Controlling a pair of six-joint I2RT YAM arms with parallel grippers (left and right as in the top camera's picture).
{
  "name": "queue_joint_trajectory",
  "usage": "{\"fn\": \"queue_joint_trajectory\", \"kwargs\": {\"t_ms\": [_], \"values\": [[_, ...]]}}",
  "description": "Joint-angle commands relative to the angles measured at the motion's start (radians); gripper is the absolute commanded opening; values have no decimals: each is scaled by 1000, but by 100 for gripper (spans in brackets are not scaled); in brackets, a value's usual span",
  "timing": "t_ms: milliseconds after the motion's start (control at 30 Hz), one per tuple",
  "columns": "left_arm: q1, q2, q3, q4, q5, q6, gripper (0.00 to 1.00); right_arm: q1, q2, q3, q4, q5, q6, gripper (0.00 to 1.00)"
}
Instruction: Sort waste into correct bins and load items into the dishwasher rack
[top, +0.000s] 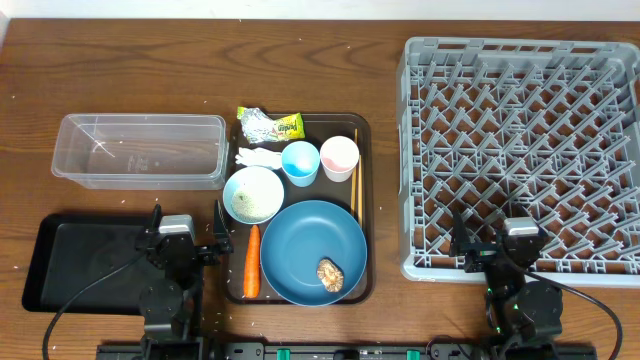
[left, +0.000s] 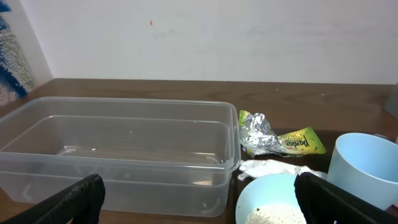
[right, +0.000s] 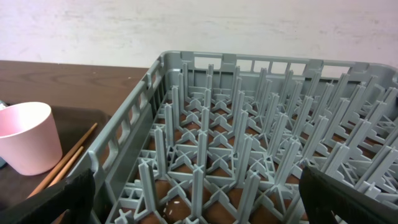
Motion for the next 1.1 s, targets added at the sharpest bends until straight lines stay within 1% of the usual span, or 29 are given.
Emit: {"fn": "queue_joint_trajectory", "kwargs": {"t_ms": [0, 1000, 1067], "values": [[-1, 0, -16, -42, -20, 6, 98, -15, -5, -6, 2, 7, 14, 99], [-1, 0, -16, -42, -20, 6, 98, -15, -5, -6, 3, 17, 10, 99], [-2, 0, -16, -42, -15, -8, 98, -15, -5, -6, 3, 14, 10, 99]]}}
